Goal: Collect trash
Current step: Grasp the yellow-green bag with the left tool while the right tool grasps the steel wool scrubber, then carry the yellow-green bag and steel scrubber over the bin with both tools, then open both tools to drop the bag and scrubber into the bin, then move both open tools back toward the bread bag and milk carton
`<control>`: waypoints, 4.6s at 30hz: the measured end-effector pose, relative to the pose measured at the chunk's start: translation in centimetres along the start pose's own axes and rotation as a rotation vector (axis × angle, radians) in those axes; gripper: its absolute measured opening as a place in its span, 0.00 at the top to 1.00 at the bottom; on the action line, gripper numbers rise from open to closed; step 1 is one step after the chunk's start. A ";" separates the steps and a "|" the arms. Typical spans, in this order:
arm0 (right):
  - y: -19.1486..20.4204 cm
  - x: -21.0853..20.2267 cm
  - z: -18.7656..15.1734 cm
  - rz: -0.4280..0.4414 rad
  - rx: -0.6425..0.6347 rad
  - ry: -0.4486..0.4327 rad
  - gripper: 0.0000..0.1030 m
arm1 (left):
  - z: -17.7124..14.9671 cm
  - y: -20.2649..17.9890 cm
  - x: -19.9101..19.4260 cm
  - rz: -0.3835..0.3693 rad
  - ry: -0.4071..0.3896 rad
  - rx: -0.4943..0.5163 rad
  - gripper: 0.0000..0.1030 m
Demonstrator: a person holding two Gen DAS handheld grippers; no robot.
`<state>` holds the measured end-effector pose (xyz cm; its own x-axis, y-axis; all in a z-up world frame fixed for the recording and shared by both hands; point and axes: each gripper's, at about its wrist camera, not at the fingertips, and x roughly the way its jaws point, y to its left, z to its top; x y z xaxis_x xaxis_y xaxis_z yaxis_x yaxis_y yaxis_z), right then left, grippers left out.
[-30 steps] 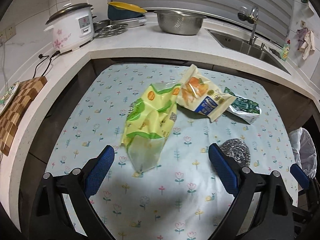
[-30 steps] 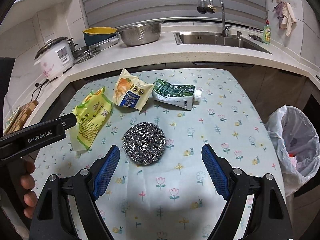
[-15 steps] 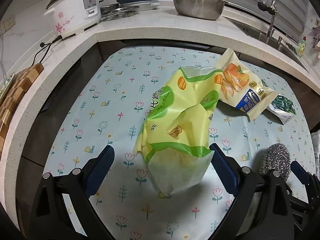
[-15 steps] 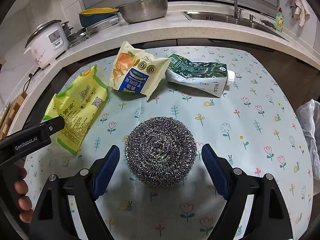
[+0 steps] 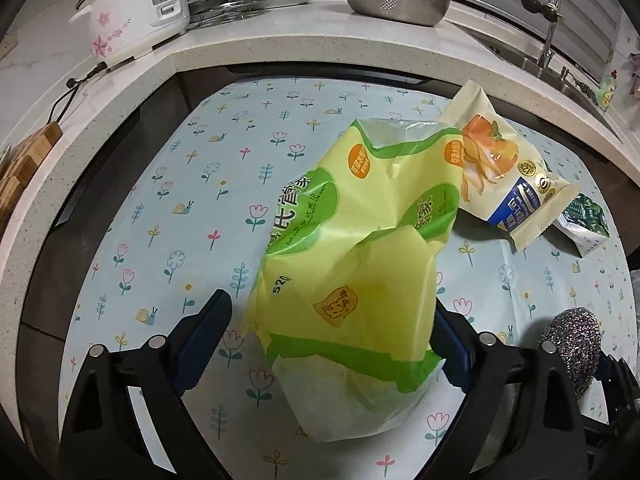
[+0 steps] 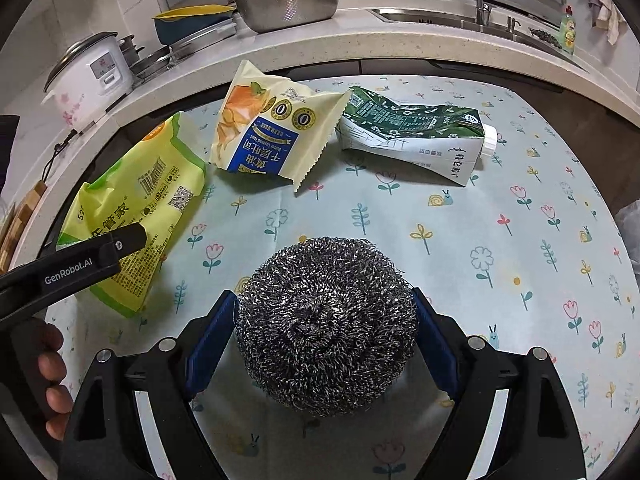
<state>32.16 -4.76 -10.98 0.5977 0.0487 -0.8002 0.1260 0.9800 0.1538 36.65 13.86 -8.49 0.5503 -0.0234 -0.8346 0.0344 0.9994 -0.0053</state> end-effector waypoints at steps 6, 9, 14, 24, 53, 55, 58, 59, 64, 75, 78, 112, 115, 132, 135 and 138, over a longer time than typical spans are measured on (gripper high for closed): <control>-0.3 -0.6 -0.1 0.029 0.011 -0.004 0.29 | -0.1 -0.4 -0.1 -0.039 0.027 0.002 0.51; -0.4 -1.5 -0.2 0.038 0.013 -0.019 0.30 | -0.2 -0.6 -0.9 -0.050 0.021 0.003 0.63; -0.7 -3.9 -0.1 0.047 0.025 -0.062 0.30 | -0.7 -1.0 -3.2 -0.067 -0.006 0.004 0.70; -1.9 -9.9 0.1 0.041 0.044 -0.167 0.30 | -1.6 -3.1 -9.5 -0.114 -0.093 0.041 0.72; -17.6 -21.8 -5.4 -0.086 0.249 -0.336 0.30 | -7.5 -20.7 -18.6 -0.262 -0.174 0.320 0.71; -19.3 -22.2 -5.8 -0.099 0.275 -0.341 0.30 | -7.9 -22.4 -18.8 -0.271 -0.173 0.346 0.71; -21.7 -22.9 -6.5 -0.120 0.317 -0.352 0.30 | -8.7 -25.0 -19.1 -0.285 -0.172 0.386 0.71; -22.6 -23.1 -6.8 -0.127 0.331 -0.355 0.30 | -8.9 -25.8 -19.1 -0.289 -0.171 0.398 0.71; -25.8 -23.8 -7.8 -0.155 0.380 -0.368 0.30 | -10.0 -29.5 -19.3 -0.309 -0.166 0.456 0.71; -32.1 -23.5 -9.1 -0.209 0.475 -0.362 0.30 | -11.2 -37.0 -18.2 -0.353 -0.137 0.560 0.71; -33.9 -23.1 -9.2 -0.233 0.501 -0.355 0.30 | -11.3 -39.1 -17.4 -0.375 -0.121 0.586 0.71; -40.0 -18.3 -4.5 -0.308 0.559 -0.343 0.24 | -7.5 -43.9 -11.8 -0.445 -0.101 0.582 0.24; -39.7 -18.5 -4.6 -0.307 0.565 -0.346 0.24 | -7.3 -43.2 -12.0 -0.445 -0.102 0.566 0.23; -34.6 -21.1 -4.9 -0.256 0.509 -0.356 0.23 | -6.2 -37.1 -14.1 -0.388 -0.165 0.465 0.14; -32.8 -21.0 -4.6 -0.235 0.477 -0.349 0.23 | -5.8 -34.9 -14.2 -0.365 -0.173 0.440 0.14; -30.7 -20.7 -4.1 -0.210 0.445 -0.341 0.23 | -5.4 -32.6 -14.1 -0.335 -0.175 0.409 0.14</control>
<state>12.67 -35.07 -1.51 0.7351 -0.2746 -0.6198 0.5449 0.7833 0.2993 23.27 -18.28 0.48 0.5827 -0.3765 -0.7202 0.5332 0.8459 -0.0109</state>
